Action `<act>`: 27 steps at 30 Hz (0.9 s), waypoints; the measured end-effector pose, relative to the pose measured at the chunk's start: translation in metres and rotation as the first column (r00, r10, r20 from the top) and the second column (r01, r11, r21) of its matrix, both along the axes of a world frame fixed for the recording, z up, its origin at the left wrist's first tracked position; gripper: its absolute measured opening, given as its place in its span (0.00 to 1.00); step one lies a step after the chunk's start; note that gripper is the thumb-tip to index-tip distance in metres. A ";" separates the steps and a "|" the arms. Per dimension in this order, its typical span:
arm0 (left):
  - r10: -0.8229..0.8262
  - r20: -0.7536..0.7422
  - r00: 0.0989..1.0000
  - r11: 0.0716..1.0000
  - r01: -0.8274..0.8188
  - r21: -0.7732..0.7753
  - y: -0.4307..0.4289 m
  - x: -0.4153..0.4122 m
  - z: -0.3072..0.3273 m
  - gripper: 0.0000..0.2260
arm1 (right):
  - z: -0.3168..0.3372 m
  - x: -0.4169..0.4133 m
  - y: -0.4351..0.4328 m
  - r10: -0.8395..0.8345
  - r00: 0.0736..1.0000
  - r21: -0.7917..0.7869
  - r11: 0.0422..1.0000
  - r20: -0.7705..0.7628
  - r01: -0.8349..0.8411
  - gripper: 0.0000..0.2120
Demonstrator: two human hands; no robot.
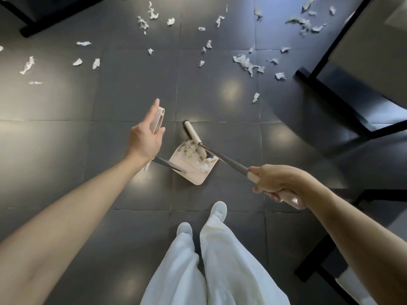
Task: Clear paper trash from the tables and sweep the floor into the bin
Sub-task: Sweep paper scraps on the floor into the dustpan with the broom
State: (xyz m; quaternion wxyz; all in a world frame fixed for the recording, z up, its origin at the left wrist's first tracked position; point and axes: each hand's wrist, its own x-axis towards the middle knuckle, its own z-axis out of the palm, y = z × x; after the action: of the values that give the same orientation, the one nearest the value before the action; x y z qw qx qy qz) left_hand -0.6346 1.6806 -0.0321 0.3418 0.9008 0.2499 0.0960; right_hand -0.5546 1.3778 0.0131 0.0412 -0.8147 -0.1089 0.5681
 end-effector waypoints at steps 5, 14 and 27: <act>-0.030 0.002 1.000 0.999 0.030 0.027 -0.006 0.029 0.008 0.31 | 0.020 0.022 -0.024 -0.191 0.980 0.089 0.977 -0.056 0.195 0.20; -0.065 0.096 0.993 0.998 0.063 0.028 -0.007 0.108 0.022 0.31 | 0.061 0.076 -0.040 -0.331 0.941 0.199 0.929 0.077 0.311 0.23; -0.215 0.089 0.973 0.974 0.221 -0.059 0.030 0.282 0.012 0.31 | 0.041 0.219 0.001 -0.561 0.756 0.193 0.827 0.337 0.527 0.22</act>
State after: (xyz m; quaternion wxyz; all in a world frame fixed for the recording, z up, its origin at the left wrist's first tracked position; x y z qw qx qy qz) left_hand -0.3530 1.7108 -0.0205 0.3911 0.9058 0.1385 0.0862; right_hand -0.3359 1.3792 0.0537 0.2179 -0.9023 0.1023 0.3576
